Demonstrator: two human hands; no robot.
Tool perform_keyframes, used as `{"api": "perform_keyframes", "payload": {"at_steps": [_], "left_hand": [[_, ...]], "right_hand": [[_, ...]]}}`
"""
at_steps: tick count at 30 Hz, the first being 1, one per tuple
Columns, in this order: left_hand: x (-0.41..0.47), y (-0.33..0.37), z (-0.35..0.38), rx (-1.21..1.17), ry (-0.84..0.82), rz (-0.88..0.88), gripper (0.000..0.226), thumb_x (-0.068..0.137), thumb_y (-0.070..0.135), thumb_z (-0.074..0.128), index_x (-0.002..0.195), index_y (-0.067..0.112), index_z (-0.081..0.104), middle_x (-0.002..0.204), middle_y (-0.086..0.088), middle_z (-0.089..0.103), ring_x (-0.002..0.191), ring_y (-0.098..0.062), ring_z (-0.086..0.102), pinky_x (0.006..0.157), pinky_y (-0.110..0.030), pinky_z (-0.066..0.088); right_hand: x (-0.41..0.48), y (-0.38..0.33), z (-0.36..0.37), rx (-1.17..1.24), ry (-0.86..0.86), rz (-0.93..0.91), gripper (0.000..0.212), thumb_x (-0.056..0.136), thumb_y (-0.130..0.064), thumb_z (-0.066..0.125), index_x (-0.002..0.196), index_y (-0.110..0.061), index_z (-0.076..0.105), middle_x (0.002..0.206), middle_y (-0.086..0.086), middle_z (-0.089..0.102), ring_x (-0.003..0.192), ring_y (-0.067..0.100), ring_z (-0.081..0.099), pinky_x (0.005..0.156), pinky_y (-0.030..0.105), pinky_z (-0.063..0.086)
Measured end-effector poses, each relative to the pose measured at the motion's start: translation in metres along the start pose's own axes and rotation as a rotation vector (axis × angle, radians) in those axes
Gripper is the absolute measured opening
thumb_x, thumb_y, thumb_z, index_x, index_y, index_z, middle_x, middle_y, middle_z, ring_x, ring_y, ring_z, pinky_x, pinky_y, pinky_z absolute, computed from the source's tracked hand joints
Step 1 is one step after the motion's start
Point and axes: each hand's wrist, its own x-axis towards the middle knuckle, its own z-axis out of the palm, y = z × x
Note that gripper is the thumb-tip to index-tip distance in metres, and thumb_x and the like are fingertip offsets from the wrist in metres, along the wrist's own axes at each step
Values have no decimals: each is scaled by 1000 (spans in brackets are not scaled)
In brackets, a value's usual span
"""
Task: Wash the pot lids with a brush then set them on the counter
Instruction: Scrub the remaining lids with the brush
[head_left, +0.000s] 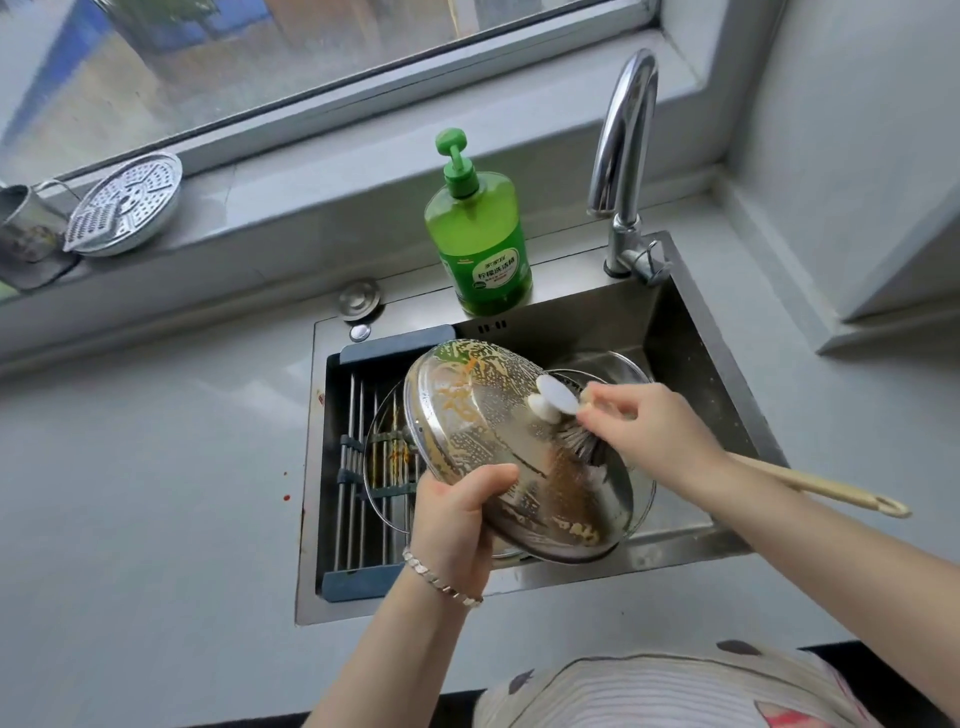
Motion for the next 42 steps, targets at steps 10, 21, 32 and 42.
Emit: {"api": "perform_keyframes", "payload": {"at_steps": [10, 21, 32, 42], "left_hand": [[-1, 7, -6, -4, 28, 13, 53, 52, -6, 61, 105, -4, 61, 97, -24, 67, 87, -37, 66, 79, -48, 54], [9, 12, 1, -235, 173, 11, 38, 73, -11, 54, 110, -4, 58, 95, -17, 67, 79, -28, 66, 59, -34, 58], [4, 20, 0, -407, 212, -168, 15, 89, -6, 45, 83, 2, 57, 61, -12, 69, 73, -28, 63, 70, -46, 46], [6, 19, -9, -411, 122, -265, 17, 76, -15, 41, 82, -4, 54, 88, -21, 64, 86, -37, 61, 83, -53, 46]], "right_hand": [[-15, 2, 8, 103, 4, -130, 28, 81, -33, 68, 109, -28, 69, 85, -6, 70, 65, 8, 55, 72, 33, 49], [-60, -22, 34, -40, 97, -551, 38, 78, -41, 60, 111, -25, 68, 82, -11, 67, 69, 2, 57, 53, 20, 45], [-39, -5, 24, -54, 173, -604, 41, 79, -37, 62, 114, -17, 67, 92, -11, 70, 71, -3, 61, 54, 13, 49], [-36, 6, 4, -66, 113, -672, 32, 81, -30, 64, 111, -18, 67, 82, -6, 71, 65, 4, 61, 49, 16, 48]]}}
